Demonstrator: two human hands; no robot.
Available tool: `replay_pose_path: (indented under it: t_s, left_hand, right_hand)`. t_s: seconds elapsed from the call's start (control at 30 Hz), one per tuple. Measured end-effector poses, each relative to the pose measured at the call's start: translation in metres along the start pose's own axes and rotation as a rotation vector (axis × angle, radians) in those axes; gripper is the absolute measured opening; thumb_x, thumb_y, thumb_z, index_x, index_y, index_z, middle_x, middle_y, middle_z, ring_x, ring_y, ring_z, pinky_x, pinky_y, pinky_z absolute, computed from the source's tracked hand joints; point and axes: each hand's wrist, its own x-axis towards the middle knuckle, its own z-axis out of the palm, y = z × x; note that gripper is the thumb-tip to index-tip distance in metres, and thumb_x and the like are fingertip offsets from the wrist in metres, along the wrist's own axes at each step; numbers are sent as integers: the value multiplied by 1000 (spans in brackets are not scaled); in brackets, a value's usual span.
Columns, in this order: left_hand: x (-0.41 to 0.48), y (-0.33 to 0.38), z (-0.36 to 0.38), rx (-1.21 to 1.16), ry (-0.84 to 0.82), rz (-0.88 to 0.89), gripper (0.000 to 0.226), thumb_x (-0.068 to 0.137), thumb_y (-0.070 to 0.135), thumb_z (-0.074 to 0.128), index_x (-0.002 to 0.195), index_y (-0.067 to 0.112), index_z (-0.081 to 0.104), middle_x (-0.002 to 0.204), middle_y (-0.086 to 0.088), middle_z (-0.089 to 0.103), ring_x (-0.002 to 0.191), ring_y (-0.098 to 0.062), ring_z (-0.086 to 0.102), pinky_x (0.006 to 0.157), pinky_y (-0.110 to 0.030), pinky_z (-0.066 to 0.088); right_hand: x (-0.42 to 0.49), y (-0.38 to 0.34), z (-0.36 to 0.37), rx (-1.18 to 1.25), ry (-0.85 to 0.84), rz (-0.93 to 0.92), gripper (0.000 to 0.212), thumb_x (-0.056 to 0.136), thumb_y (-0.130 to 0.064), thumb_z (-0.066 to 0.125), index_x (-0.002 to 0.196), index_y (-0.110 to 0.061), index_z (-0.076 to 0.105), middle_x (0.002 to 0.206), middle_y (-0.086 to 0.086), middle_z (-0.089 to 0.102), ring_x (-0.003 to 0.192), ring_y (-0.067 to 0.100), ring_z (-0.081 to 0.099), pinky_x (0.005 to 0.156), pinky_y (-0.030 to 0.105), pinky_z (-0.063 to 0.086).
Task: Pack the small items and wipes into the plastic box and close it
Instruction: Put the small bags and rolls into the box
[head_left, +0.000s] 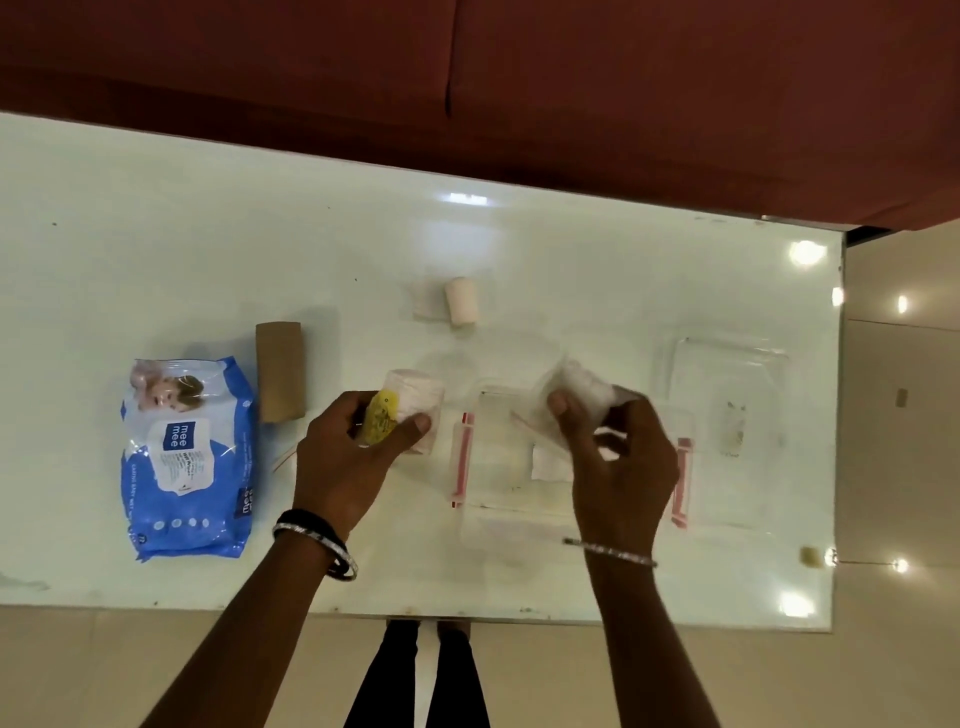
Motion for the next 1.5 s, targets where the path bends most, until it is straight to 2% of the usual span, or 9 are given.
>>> replay_pose_path:
  t_s: [0.1,0.27,0.47,0.67,0.77,0.87,1.03,1.3,1.5]
  left_hand:
    - [-14,-2,-2,-108,-13,-35,60,50,63,80,98,29,67,99,5,74,94,-19,70,84,-49,58]
    - [-31,-4,-2,-180,-18,-33,54,47,64,81,91,35,69,94,8,75,91,-16,72,78,-42,60]
    - [-39,3,1,-239,-37,6,49,51,60,80,93,35,69,95,10,76,90,-12,73,67,-25,59]
    - [-48,10,6,-144,-17,69,45,59,56,77,96,33,67,96,9,74,93,-15,70,81,-44,59]
    - [-58,16,12,-31,20,161,32,65,50,77,93,43,63,92,19,71,87,-1,67,72,-21,59]
    - [-72,26,25,67,45,256,33,66,53,73,95,44,62,87,24,68,83,7,64,64,-8,52]
    - [-93,38,61,165,12,352,43,69,47,78,105,28,65,84,19,66,76,1,64,63,-19,57]
    - [-104,27,88,203,-231,332,70,71,39,80,135,26,53,128,12,59,109,-1,57,84,-22,56]
    - [-91,19,56,166,35,317,25,84,26,70,109,26,67,98,11,68,86,-2,66,65,-9,53]
  right_hand:
    - [-24,26,5,-71,-182,146,26,79,-39,78,93,-21,66,84,-8,70,75,0,65,58,1,45]
    - [-12,52,30,-212,-399,252,27,85,-32,75,97,-9,67,92,0,70,90,18,67,64,9,42]
    - [17,55,53,-194,-342,336,47,72,-32,86,110,-10,69,104,6,74,96,22,71,78,21,44]
    - [12,59,54,-226,-314,328,54,67,-43,87,105,-9,68,97,5,73,91,21,70,68,17,42]
    - [5,52,40,-253,-276,262,56,77,-51,76,115,-12,66,106,3,69,92,14,65,77,16,43]
    - [-9,36,6,-39,-253,276,46,91,-56,57,96,-13,71,92,0,71,83,12,65,78,17,49]
    - [-33,17,-45,495,-644,378,59,80,-56,70,129,-25,63,122,2,72,113,17,70,90,30,59]
    - [-22,48,-46,385,-303,560,64,61,-30,88,117,-19,58,104,8,76,93,24,76,77,37,60]
    - [6,72,-17,-33,-190,410,60,66,-28,89,116,-16,58,109,5,71,92,21,70,83,37,60]
